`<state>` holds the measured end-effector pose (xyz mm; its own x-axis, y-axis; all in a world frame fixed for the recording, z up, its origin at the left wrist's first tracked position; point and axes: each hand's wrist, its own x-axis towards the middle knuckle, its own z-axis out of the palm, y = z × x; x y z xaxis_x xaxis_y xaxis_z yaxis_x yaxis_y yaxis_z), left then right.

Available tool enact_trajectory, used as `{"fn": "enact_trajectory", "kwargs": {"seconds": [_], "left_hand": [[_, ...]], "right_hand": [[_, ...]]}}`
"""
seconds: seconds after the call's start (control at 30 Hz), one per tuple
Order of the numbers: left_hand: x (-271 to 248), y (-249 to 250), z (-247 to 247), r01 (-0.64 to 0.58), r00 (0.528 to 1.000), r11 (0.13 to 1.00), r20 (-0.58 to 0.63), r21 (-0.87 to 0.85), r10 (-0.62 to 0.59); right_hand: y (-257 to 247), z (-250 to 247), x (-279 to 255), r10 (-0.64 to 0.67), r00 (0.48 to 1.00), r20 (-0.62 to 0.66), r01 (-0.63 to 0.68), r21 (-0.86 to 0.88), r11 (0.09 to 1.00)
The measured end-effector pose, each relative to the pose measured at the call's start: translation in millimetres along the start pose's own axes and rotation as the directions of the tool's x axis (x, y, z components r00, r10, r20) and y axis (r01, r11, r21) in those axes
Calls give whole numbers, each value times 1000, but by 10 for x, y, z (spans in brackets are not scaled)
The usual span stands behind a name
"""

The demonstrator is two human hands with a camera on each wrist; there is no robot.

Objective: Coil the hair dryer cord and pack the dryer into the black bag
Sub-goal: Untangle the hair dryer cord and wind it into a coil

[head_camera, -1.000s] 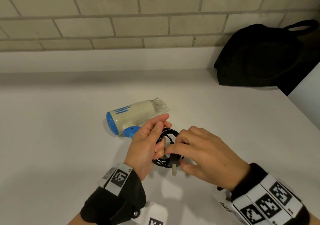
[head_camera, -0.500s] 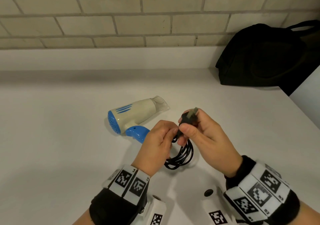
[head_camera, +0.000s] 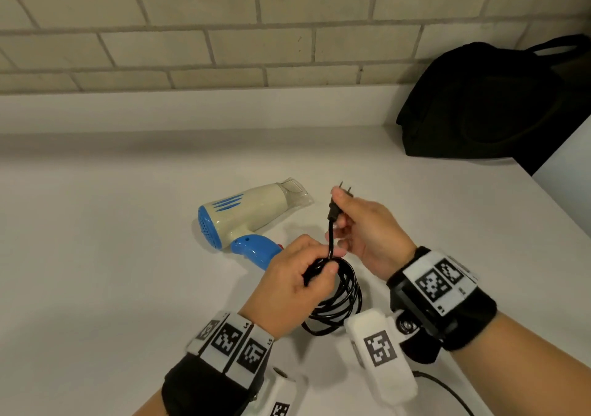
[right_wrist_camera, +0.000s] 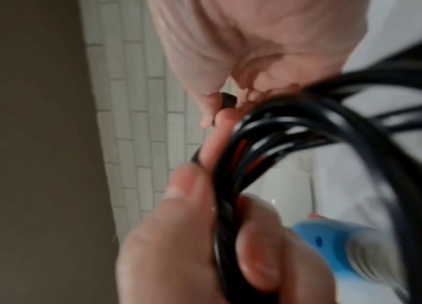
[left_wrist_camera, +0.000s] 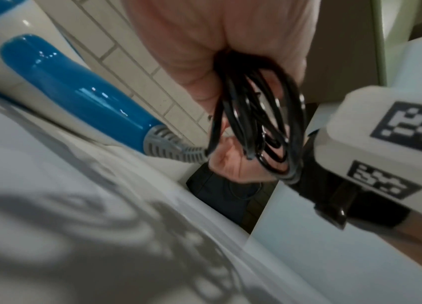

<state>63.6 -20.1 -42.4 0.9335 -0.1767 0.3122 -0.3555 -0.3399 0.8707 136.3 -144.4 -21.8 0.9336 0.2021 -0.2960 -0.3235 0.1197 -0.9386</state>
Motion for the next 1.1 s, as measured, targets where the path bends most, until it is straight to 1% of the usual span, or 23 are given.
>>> {"fn": "enact_trajectory", "kwargs": {"seconds": [0.1, 0.2, 0.27, 0.37, 0.43, 0.47, 0.53, 0.6, 0.67, 0.7, 0.73, 0.8, 0.83, 0.9, 0.93, 1.03, 1.1], "left_hand": [[-19, -11, -11, 51, 998, 998, 40, -35, -49], [-30, -37, -8, 50, 999, 998, 24, -35, -49], [-36, -34, 13, 38, 999, 998, -14, -42, -39], [-35, -43, 7, -13, 999, 999, -45, 37, 14], [-36, -49, -22, -27, 1000, 995, -13, 93, 29], [-35, -42, -33, -27, 999, 993, 23, 112, 25], [-36, -41, -44, -9, 997, 987, 77, 159, -3], [-35, -29, -43, 22, 994, 971, 103, 240, -48], [-25, -4, -40, 19, 992, 946, 111, 323, -57], [-16, 7, -48, 18, 994, 938, 94, 346, -54], [-2, 15, -61, 30, 997, 934, 60, 355, -55], [33, 31, -105, 92, 996, 935, -37, 341, -84], [49, 32, -123, 125, 992, 935, -72, 333, -107], [68, 43, -129, 161, 986, 935, -88, 317, -140], [72, 49, -120, 177, 983, 937, -89, 300, -158], [81, 83, -92, 243, 968, 948, -111, 208, -224], [93, 98, -84, 302, 949, 948, -122, 103, -290]], "right_hand": [[123, 36, 8, 224, 974, 38, -223, -32, 974], [232, 39, -24, 363, 924, 119, -365, -2, 931], [285, 30, -67, 390, 903, 182, -397, 7, 918], [349, 22, -167, 383, 877, 291, -394, -24, 919], [382, 7, -221, 375, 863, 339, -369, -84, 926], [392, -12, -233, 374, 864, 337, -347, -138, 928], [357, -43, -252, 358, 884, 301, -287, -256, 923], [311, -69, -280, 338, 900, 274, -238, -340, 910], [285, -98, -320, 284, 920, 269, -159, -405, 900], [290, -112, -339, 231, 935, 269, -104, -414, 904], [289, -127, -369, 187, 948, 258, -77, -385, 920], [280, -154, -432, 123, 961, 249, -47, -290, 956], [268, -156, -466, 80, 962, 260, -9, -264, 964], [281, -131, -534, 7, 959, 282, 75, -277, 958], [321, -121, -539, -22, 964, 264, 101, -289, 952], [384, -66, -546, -33, 977, 210, 100, -316, 943], [400, -52, -528, -29, 979, 200, 91, -309, 947]]}}
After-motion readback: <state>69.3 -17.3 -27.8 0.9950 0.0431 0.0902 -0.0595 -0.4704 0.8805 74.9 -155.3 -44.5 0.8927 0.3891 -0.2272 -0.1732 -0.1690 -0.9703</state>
